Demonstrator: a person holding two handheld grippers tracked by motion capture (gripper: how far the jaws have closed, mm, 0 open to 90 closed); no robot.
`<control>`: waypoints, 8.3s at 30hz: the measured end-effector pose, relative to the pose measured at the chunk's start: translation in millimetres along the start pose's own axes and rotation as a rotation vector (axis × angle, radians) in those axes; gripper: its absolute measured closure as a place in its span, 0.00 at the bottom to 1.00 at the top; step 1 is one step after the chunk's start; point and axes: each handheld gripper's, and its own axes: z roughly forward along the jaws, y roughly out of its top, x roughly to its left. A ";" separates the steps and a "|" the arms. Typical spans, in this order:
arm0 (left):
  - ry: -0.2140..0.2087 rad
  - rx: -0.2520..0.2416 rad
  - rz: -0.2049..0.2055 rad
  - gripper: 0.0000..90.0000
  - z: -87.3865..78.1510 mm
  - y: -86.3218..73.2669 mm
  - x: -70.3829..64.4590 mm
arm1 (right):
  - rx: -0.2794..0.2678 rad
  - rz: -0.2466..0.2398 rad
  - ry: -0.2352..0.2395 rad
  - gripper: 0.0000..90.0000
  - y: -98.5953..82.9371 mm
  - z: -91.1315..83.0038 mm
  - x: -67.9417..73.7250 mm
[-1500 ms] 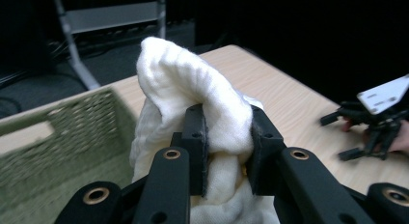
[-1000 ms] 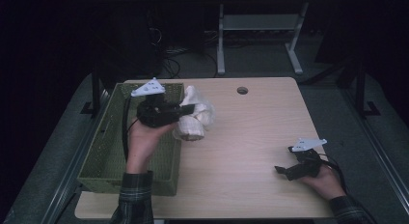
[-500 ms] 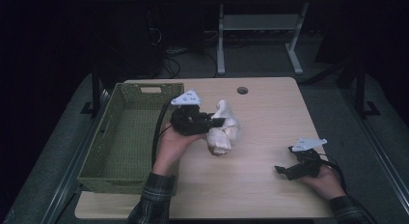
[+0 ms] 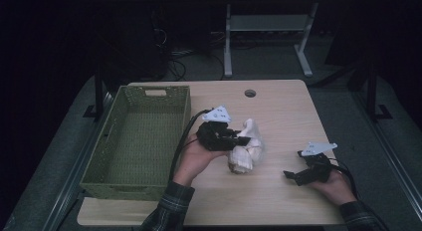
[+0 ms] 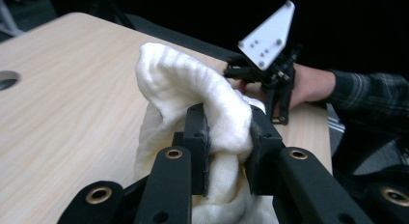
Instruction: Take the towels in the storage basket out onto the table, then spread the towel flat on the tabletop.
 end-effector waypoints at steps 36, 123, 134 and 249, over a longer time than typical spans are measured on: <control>-0.154 0.282 0.007 0.78 98.4 -63.0 -1.2 | 0.001 0.001 0.000 0.02 0.1 0.0 0.0; 0.092 0.322 -0.141 0.98 70.8 -86.2 13.7 | -0.027 -0.009 0.169 0.97 17.0 -21.6 -18.9; 0.194 0.197 -0.127 0.99 42.8 -64.0 16.5 | -0.112 -0.029 0.122 0.98 23.7 -42.7 -27.9; 0.565 0.141 -0.135 0.83 44.1 -48.9 52.7 | -0.112 0.031 -0.036 0.84 61.5 -8.2 -73.9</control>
